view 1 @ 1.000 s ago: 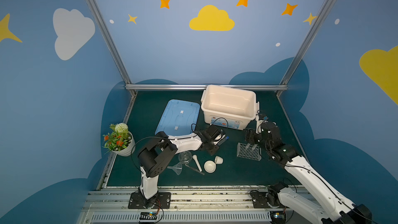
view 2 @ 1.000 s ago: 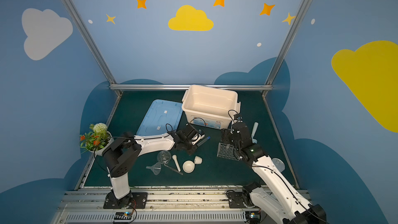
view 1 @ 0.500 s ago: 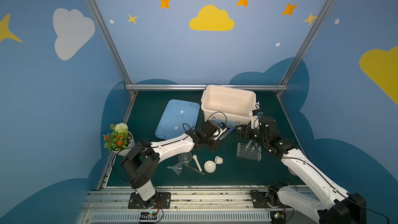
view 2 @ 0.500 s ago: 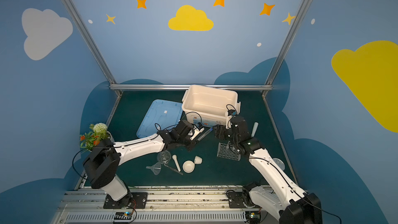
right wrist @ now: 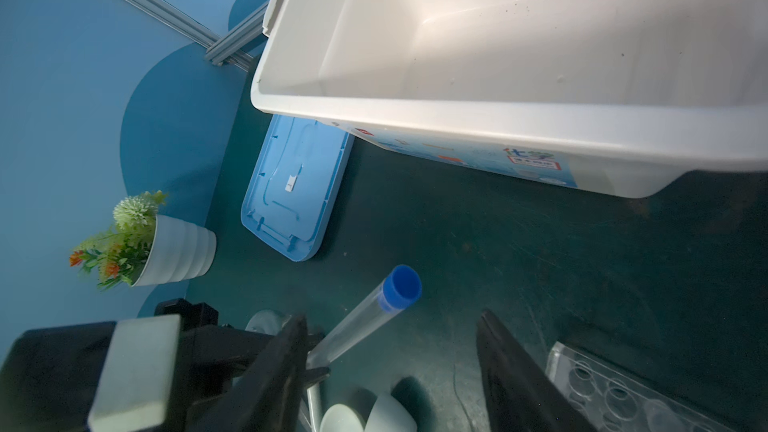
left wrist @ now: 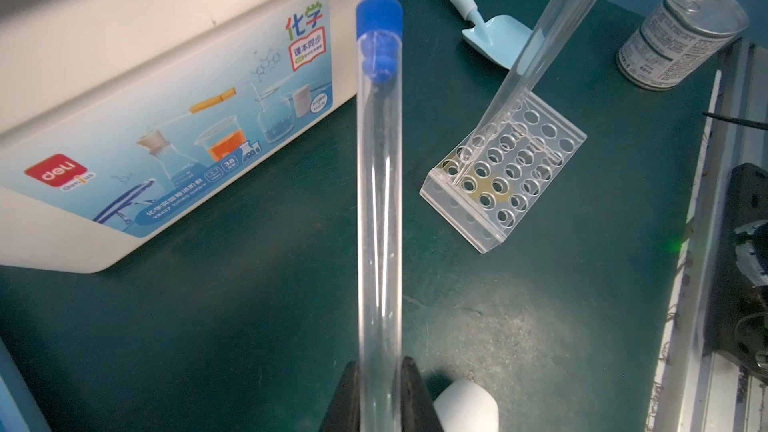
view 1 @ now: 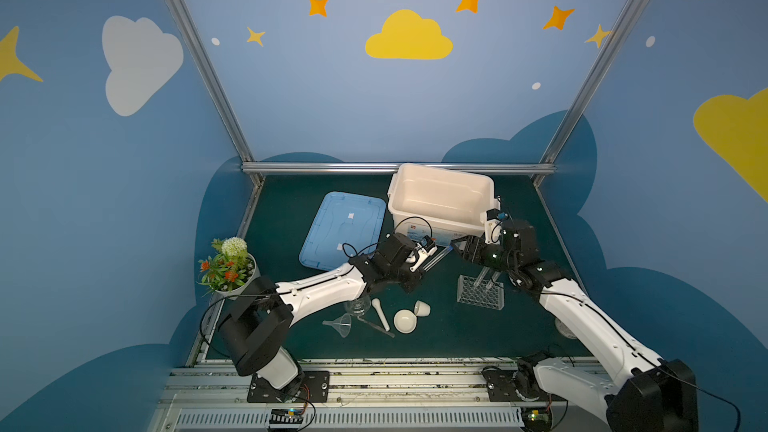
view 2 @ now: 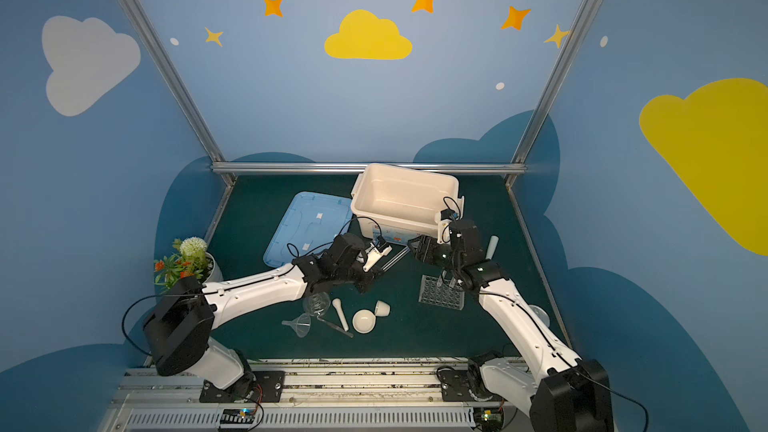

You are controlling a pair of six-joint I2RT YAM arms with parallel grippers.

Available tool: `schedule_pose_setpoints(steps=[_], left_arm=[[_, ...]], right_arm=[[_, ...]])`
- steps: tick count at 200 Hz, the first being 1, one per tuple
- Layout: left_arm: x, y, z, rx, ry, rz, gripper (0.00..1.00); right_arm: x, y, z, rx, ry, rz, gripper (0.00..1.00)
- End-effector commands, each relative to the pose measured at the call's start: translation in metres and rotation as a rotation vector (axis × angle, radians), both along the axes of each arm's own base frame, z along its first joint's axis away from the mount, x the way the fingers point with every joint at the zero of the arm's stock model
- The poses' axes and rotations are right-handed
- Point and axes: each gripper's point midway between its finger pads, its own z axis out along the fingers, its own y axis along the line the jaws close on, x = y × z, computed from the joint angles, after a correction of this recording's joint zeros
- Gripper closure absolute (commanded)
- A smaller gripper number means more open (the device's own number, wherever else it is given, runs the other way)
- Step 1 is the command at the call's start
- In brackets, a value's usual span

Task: Organize the chemistry lab equipment
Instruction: 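Close the left gripper on the tube and lift it upright, then grip the tube's blue cap with the right gripper while the left gripper opens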

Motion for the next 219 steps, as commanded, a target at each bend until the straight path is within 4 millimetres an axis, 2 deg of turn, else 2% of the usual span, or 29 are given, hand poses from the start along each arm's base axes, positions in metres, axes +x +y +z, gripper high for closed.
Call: schedule_pose_setpoints(steps=[1, 62, 99, 129, 195, 219], left_arm=[[-0.004, -0.006, 0.019, -0.064, -0.038, -0.033, 0.82], [-0.009, -0.008, 0.028, -0.101, -0.063, -0.049, 0.82], [-0.008, -0.01, 0.029, -0.103, -0.072, -0.055, 0.82], [-0.007, -0.013, 0.032, -0.12, -0.075, -0.055, 0.82], [-0.007, -0.016, 0.035, -0.135, -0.082, -0.057, 0.82], [-0.007, -0.015, 0.033, -0.13, -0.085, -0.056, 0.82]], right_arm=[[0.005, 0.007, 0.011, 0.054, -0.003, 0.018, 0.37], [0.008, 0.01, 0.01, 0.091, 0.016, 0.017, 0.42], [0.006, 0.02, 0.017, 0.178, 0.035, 0.049, 0.51], [0.006, 0.02, 0.016, 0.19, 0.056, 0.047, 0.59], [0.007, 0.019, 0.018, 0.212, 0.065, 0.045, 0.67], [0.005, 0.022, 0.02, 0.235, 0.081, 0.052, 0.73]])
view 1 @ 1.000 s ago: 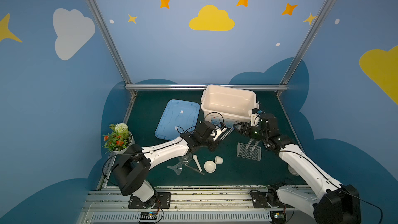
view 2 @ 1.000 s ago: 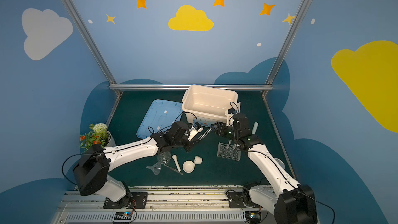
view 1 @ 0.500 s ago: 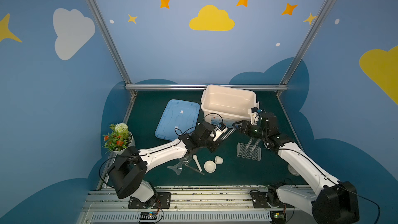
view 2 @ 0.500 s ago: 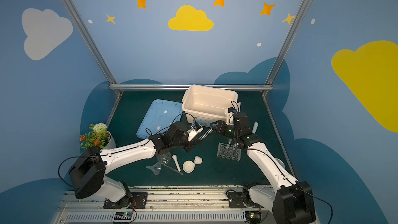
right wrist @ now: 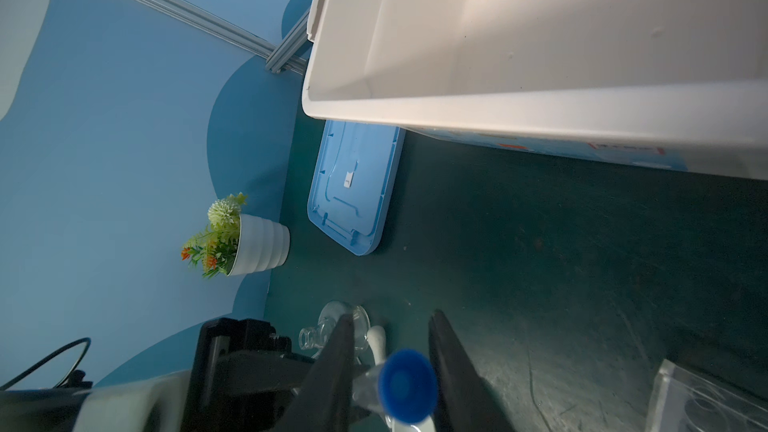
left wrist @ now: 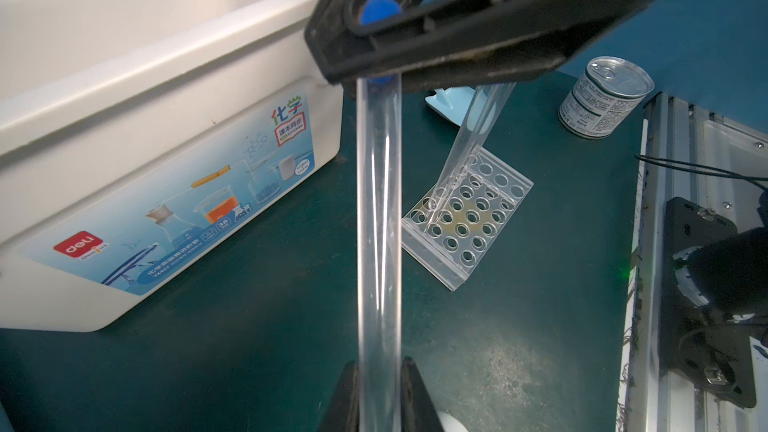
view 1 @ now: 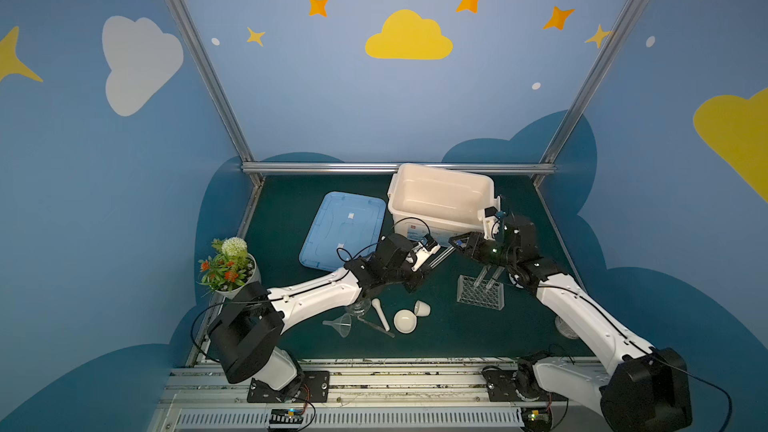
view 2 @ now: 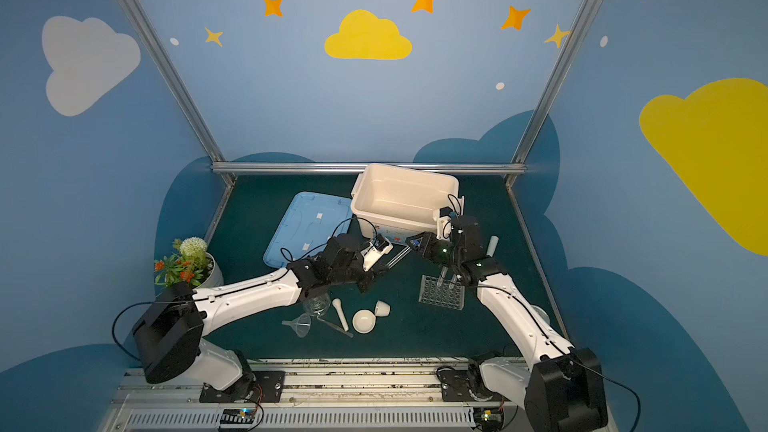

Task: Organize the chemistry lab equipment
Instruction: 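Grip the tube's blue cap with the right gripper while the left gripper opens, then carry the tube over the clear rack with the right gripper while the left gripper withdraws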

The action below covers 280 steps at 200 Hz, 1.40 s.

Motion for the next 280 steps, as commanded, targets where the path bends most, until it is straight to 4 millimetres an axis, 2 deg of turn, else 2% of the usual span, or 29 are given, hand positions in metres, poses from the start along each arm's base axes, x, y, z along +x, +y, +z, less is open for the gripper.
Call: schedule_pose_setpoints(steps=[1, 23, 63, 96, 101, 115, 131, 149, 201, 280], left_arm=[[-0.002, -0.003, 0.005, -0.018, -0.012, -0.016, 0.82], [-0.004, -0.004, 0.002, -0.016, -0.005, -0.022, 0.81], [-0.002, -0.005, -0.002, -0.009, 0.004, -0.019, 0.81], [-0.001, -0.004, -0.003, -0.01, 0.003, -0.008, 0.75], [0.001, -0.004, -0.002, -0.012, 0.0, 0.001, 0.7], [0.005, 0.0, -0.002, -0.013, -0.011, 0.035, 0.42], [0.008, 0.004, -0.002, -0.01, -0.022, 0.064, 0.25], [0.014, 0.013, -0.004, 0.003, -0.028, 0.125, 0.01], [0.022, 0.033, -0.01, 0.039, -0.057, 0.231, 0.0], [0.024, 0.037, -0.024, 0.085, -0.017, 0.246, 0.0]], right_arm=[[0.002, 0.004, 0.01, 0.037, -0.008, 0.013, 0.73], [0.001, 0.004, 0.01, 0.045, 0.006, 0.015, 0.79], [-0.002, 0.002, 0.012, 0.046, 0.005, 0.01, 0.82], [-0.004, -0.004, 0.016, 0.034, -0.018, -0.014, 0.85], [-0.004, -0.005, 0.016, 0.031, -0.021, -0.018, 0.86], [-0.005, -0.009, 0.017, 0.008, -0.031, -0.028, 0.86], [-0.006, -0.016, 0.017, -0.039, -0.05, -0.044, 0.86], [-0.008, -0.025, 0.018, -0.116, -0.087, -0.059, 0.88], [-0.018, -0.053, 0.019, -0.388, -0.178, -0.142, 0.9], [-0.026, -0.062, 0.027, -0.653, -0.368, -0.22, 0.92]])
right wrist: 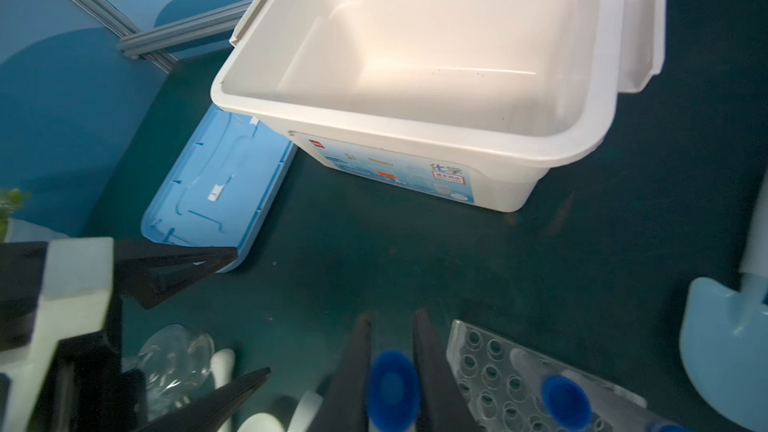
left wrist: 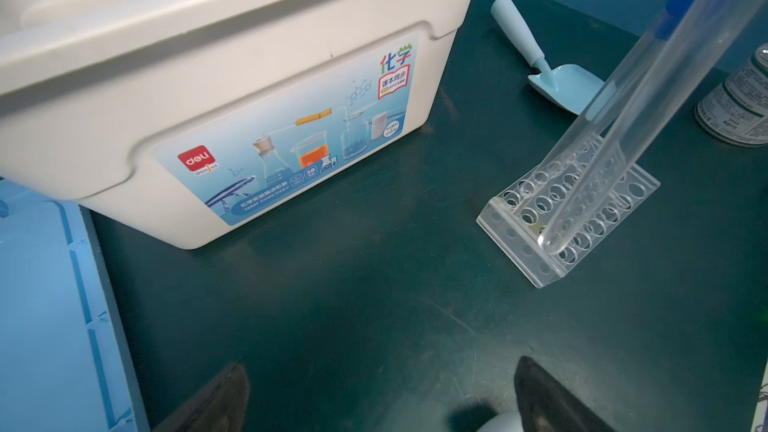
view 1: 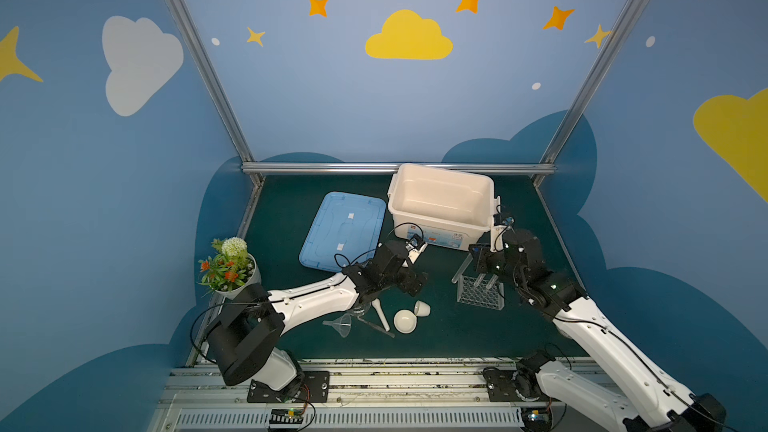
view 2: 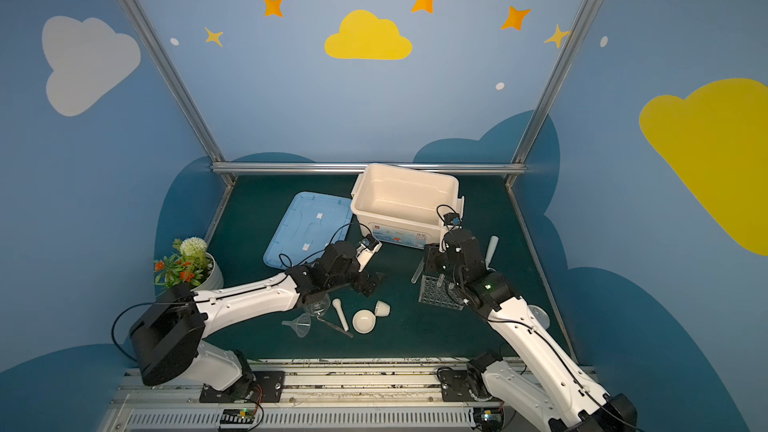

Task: Organize the chemistry lab equipment
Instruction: 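Carry the tube over the clear rack with the right gripper while the left gripper withdraws, then lower the held tube into a hole of the clear rack with the right gripper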

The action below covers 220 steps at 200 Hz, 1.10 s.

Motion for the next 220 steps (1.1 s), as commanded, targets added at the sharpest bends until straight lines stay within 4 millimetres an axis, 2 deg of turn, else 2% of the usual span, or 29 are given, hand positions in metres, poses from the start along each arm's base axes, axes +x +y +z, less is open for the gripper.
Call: schedule_pose_setpoints(steps=[1, 24, 66, 93, 166, 197, 201, 220], left_arm=[[0.003, 0.002, 0.0, 0.01, 0.012, 0.017, 0.0], [0.002, 0.002, -0.002, 0.012, 0.016, 0.017, 0.0], [0.001, 0.002, -0.005, 0.02, 0.027, 0.014, 0.0], [0.0, 0.003, -0.006, 0.024, 0.03, 0.016, 0.0], [0.001, 0.004, -0.008, 0.033, 0.031, 0.018, 0.0], [0.0, 0.004, -0.01, 0.034, 0.035, 0.018, 0.0], [0.0, 0.005, -0.01, 0.035, 0.036, 0.018, 0.0], [0.0, 0.004, -0.011, 0.035, 0.04, 0.018, 0.0]], right_arm=[[0.002, -0.017, 0.009, -0.127, -0.097, -0.066, 0.92], [-0.002, -0.015, 0.011, -0.145, -0.138, -0.071, 0.92], [-0.001, -0.01, -0.001, -0.218, -0.139, -0.064, 0.92], [0.0, -0.006, 0.001, -0.224, -0.181, -0.065, 0.92], [0.002, -0.005, -0.022, -0.252, -0.156, -0.075, 0.92], [0.003, -0.008, -0.022, -0.252, -0.166, -0.094, 0.92], [0.002, -0.01, -0.032, -0.264, -0.152, -0.097, 0.92], [0.002, -0.012, -0.034, -0.254, -0.159, -0.11, 0.92]])
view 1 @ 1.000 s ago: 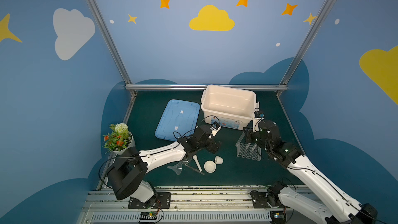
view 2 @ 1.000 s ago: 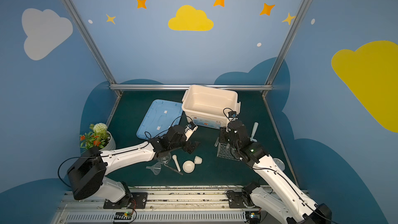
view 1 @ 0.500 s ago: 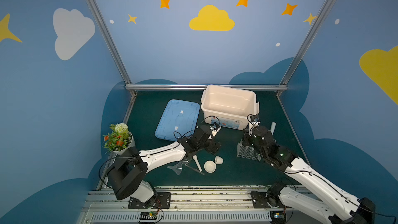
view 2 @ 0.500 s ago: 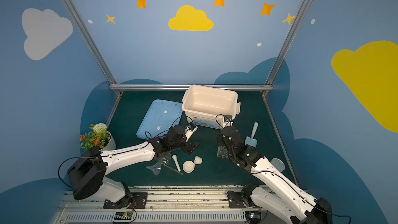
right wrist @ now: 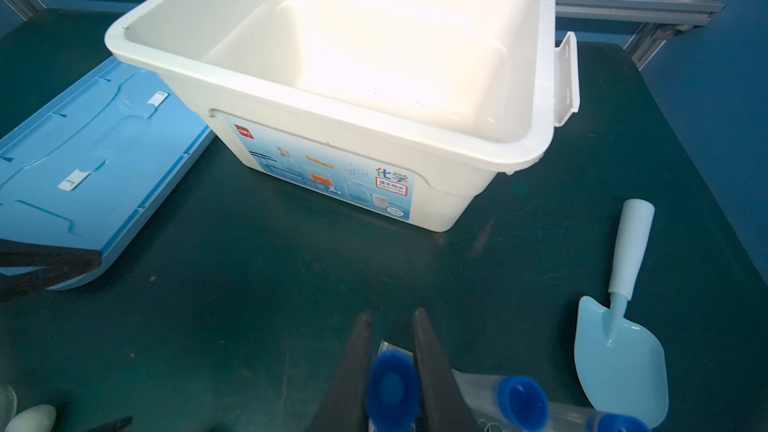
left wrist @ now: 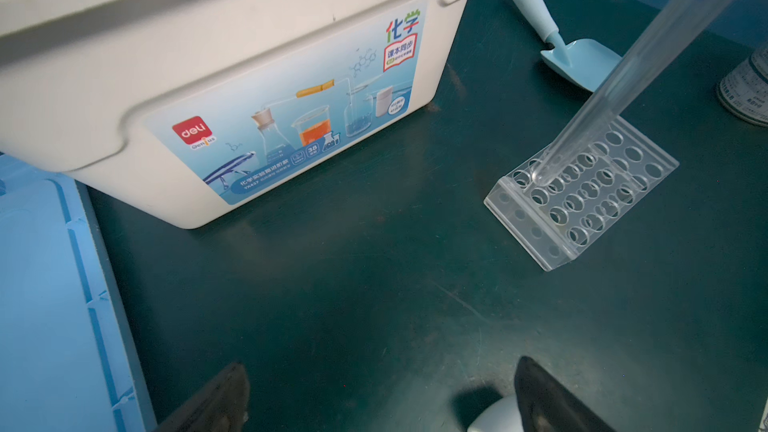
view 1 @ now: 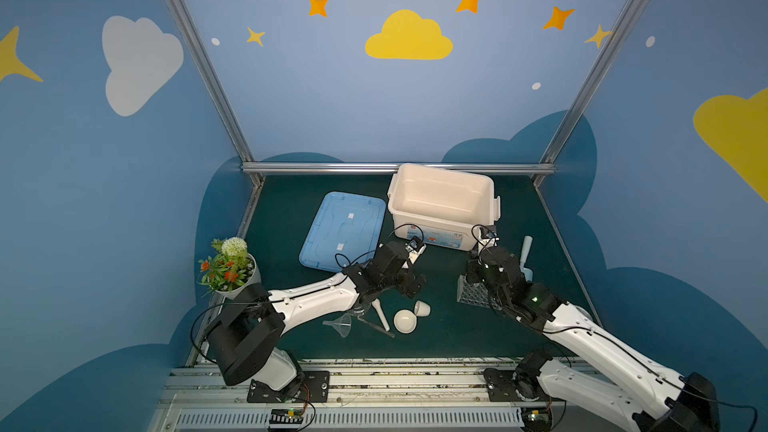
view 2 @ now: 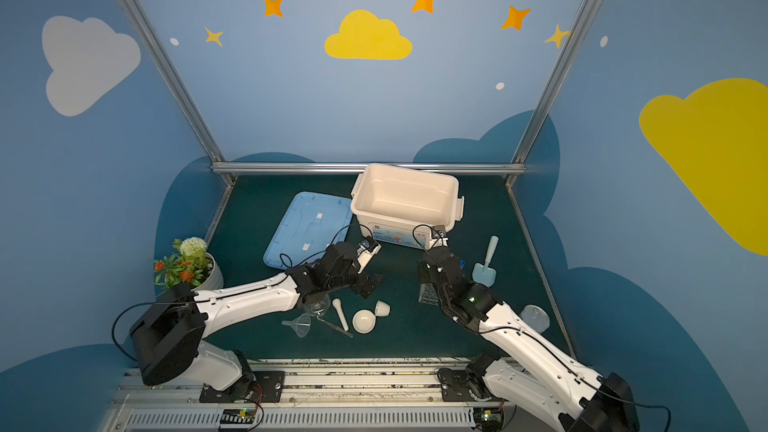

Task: Organize the chemistry lab equipment
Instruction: 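Lower the held tube into a hole of the clear rack with the right gripper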

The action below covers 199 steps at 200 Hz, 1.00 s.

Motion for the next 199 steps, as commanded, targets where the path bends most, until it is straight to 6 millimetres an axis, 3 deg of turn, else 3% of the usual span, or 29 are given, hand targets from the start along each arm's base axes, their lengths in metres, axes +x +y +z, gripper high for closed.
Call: schedule_pose_setpoints(steps=[1, 58, 199], left_arm=[[0.003, -0.001, -0.002, 0.004, 0.014, 0.01, 0.0], [0.004, -0.001, 0.0, 0.004, 0.008, 0.011, 0.0], [0.003, 0.001, -0.005, 0.013, 0.019, 0.016, 0.0]], right_arm=[[0.001, -0.005, -0.005, 0.009, -0.017, -0.032, 0.92], [0.0, -0.006, -0.013, 0.025, -0.011, -0.044, 0.92], [0.002, -0.016, -0.01, 0.025, -0.052, -0.093, 0.92]])
